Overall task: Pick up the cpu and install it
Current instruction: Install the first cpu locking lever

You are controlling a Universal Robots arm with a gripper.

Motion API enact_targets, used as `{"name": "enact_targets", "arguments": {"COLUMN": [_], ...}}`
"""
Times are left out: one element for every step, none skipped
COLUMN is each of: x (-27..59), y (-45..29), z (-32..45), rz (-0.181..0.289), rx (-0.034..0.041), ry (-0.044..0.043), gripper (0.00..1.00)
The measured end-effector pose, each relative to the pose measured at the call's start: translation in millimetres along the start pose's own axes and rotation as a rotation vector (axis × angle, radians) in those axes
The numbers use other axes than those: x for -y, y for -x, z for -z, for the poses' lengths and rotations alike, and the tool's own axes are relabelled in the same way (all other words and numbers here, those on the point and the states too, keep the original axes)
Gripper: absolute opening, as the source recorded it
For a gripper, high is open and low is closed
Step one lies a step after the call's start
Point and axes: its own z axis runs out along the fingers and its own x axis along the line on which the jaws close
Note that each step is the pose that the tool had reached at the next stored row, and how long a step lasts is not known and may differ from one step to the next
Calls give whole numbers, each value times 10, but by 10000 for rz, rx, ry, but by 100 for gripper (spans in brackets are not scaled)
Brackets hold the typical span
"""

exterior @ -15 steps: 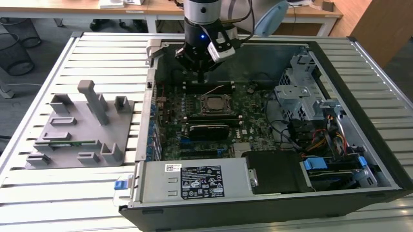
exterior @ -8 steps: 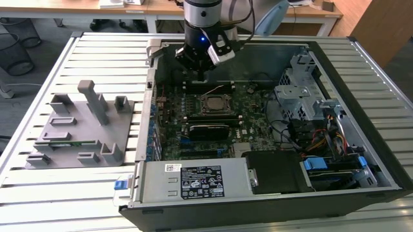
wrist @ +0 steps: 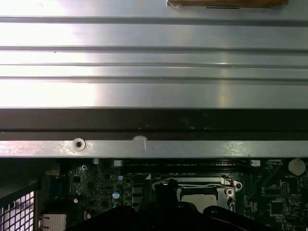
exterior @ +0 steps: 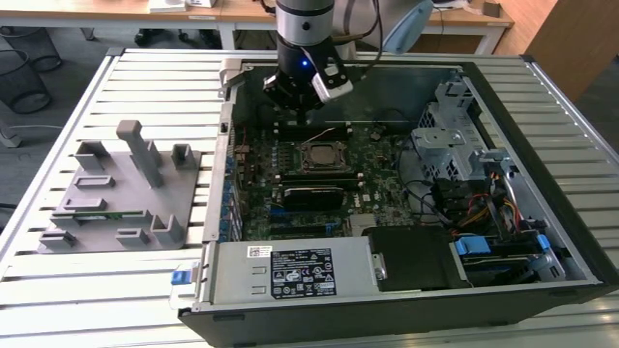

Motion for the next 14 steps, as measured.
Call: {"name": "enact_targets", "arguments": {"x": [1, 1, 1, 1, 2, 2, 3, 3, 4, 4, 5, 5, 5, 5], "y": [3, 3, 4, 5, 8, 15, 20, 24, 28, 33, 40, 51, 62, 76], "z": [-3, -4, -6, -10, -17, -22, -28, -36, -43, -50, -58, -63, -68, -72], "rz": [1, 0, 0, 1, 3, 8, 16, 49, 88, 111, 124, 133, 140, 149], "rx": [-1, -2, -1, 0, 1, -1, -1, -2, -5, -7, -6, -8, -8, -7], "ry": [-1, -5, -16, -21, -27, -47, -99, -166, -218, -261, -265, -266, -266, -265], "gripper": [11, 11, 11, 11, 11, 11, 11, 11, 11, 11, 11, 11, 11, 11]}}
